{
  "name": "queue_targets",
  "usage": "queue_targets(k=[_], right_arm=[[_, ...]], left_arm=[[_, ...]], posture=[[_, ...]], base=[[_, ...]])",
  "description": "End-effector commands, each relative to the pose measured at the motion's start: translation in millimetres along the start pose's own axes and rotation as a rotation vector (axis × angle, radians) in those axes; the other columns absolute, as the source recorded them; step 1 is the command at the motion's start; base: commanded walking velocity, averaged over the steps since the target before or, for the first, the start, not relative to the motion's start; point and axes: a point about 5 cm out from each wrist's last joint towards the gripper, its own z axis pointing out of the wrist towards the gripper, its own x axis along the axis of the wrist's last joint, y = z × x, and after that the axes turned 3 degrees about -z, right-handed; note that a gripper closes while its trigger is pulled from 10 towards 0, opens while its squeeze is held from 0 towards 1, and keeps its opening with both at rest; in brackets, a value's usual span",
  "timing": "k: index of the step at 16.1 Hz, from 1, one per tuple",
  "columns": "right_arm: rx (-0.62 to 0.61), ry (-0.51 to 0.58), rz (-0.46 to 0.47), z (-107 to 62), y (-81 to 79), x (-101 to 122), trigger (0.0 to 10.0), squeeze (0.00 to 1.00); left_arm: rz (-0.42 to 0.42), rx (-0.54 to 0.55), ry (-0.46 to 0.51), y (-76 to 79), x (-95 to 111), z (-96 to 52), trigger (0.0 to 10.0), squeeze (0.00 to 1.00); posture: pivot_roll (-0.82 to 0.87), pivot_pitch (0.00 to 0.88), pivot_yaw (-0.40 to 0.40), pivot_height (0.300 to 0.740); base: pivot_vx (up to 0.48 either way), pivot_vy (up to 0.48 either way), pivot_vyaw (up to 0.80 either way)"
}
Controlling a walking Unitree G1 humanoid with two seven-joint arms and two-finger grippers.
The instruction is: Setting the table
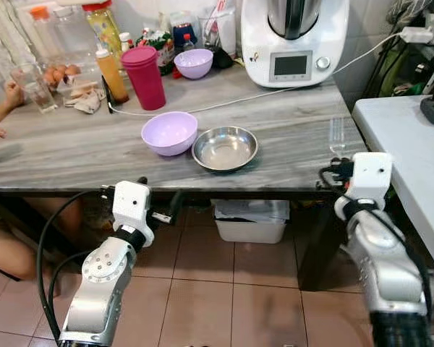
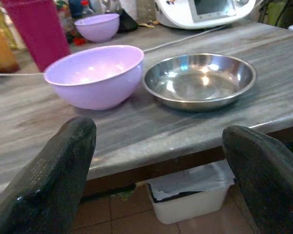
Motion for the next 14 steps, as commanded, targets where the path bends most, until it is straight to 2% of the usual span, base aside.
queue_targets(k=[1, 4, 7, 9, 14], right_arm=[[0.008, 0.011, 0.022, 9.7, 2.7, 7, 10.0, 0.0], [0.045, -0.013, 0.024, 25.7, 1.7, 10, 10.0, 0.0], [0.068, -0.004, 0.04, 35.7, -1.6, 16, 10.0, 0.0], [0.078, -0.012, 0.092, 55.6, -4.7, 26, 10.0, 0.0], [0.095, -0.034, 0.149, 77.9, -12.2, 36, 10.0, 0.0]], left_arm=[[-0.017, -0.051, -0.021, 4.3, -1, -3.4, 10.0, 0.0], [0.003, -0.163, -0.034, 15.5, -1, -9.3, 10.0, 0.0], [0.008, -0.177, -0.038, 14.9, 0, -11.1, 10.0, 0.0], [0.01, -0.185, -0.051, 12.8, 2, -14.9, 10.0, 0.0], [0.02, -0.239, -0.057, 15.4, 5, -21.1, 10.0, 0.0]], posture=[[-0.2, 0.107, 0.142, 0.74], [-0.19, 0.122, 0.148, 0.74], [-0.17, 0.133, 0.152, 0.74], [-0.16, 0.139, 0.156, 0.74], [-0.12, 0.146, 0.157, 0.74]], base=[[0.0, 0.0, 0.0], [0.0, 0.0, 0.0], [0.0, 0.0, 0.0], [0.0, 0.0, 0.0], [0.0, 0.0, 0.0]])
